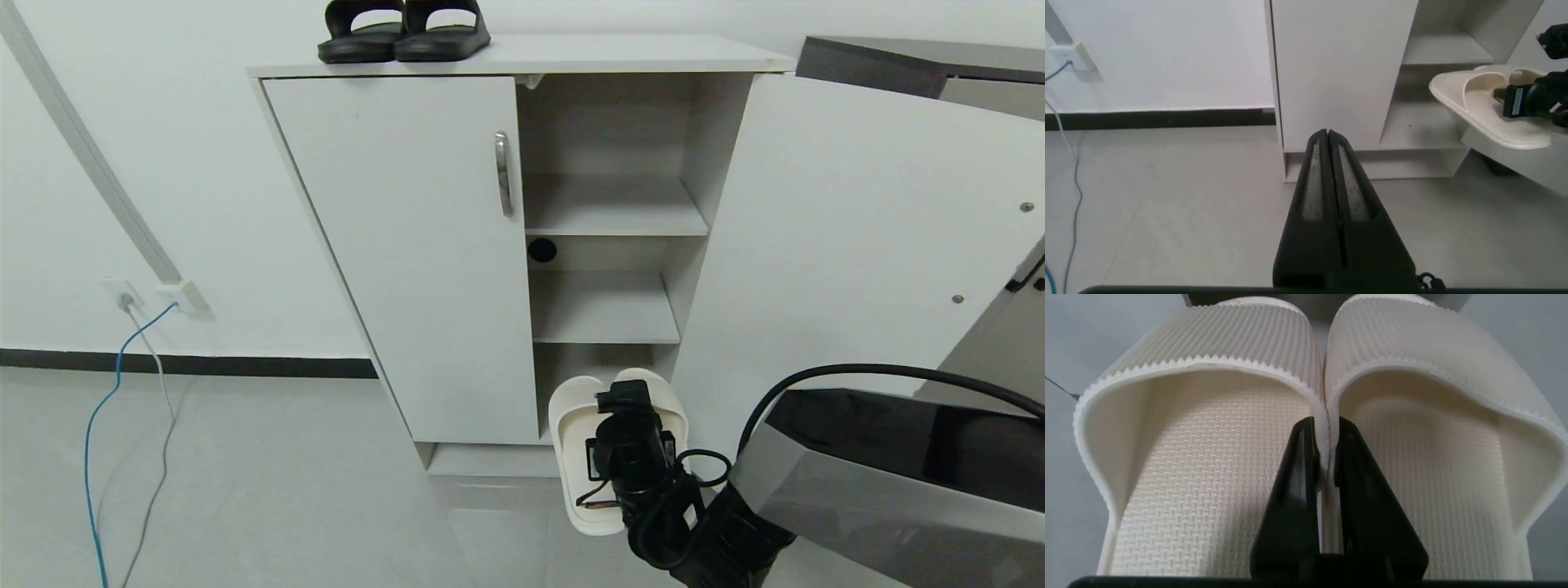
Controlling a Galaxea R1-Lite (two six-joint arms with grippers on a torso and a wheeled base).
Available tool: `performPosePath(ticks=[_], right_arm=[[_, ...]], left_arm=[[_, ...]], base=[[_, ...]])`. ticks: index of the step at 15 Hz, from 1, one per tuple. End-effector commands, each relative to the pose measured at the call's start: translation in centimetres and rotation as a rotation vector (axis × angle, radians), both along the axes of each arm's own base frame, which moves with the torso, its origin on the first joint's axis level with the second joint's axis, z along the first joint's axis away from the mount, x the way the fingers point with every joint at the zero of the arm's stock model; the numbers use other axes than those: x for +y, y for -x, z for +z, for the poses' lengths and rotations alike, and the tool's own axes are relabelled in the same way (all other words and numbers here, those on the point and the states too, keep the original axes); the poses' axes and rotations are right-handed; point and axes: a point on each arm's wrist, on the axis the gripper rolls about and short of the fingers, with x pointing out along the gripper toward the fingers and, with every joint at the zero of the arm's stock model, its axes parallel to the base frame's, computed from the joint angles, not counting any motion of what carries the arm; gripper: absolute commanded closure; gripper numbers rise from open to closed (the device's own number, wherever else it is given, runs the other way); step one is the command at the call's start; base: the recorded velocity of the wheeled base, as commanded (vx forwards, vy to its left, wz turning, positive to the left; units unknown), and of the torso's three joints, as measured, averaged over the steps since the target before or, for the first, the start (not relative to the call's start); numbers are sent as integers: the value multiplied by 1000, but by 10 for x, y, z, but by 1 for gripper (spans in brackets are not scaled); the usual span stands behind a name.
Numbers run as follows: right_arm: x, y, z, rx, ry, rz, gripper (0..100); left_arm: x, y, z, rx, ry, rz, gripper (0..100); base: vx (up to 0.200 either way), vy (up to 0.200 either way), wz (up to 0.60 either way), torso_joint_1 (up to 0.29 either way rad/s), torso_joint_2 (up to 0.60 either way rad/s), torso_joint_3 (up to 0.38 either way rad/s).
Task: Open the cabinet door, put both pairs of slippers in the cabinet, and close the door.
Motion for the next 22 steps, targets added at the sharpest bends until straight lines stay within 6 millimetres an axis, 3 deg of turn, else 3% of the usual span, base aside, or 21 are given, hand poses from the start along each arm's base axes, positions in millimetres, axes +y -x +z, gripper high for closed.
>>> performPosePath(ticks=[1,6,10,22], right_arm=[[2,-2,-10,-15,14,4,100],[-4,-18,-14,-163,32,-30,100],[-5,-21,-3,-247,15,-36,100],[-7,-25,4,-293,16,-40,100]], left_arm=[[0,0,0,-1,-1,0,100],[0,0,0,1,-1,-2,100],[0,0,0,0,-2,-2,100],[0,0,0,1,-1,0,100]], base=[[0,0,0,7,2,-203],[0,0,0,4,0,-129],[0,0,0,0,0,0],[200,0,0,3,0,2]])
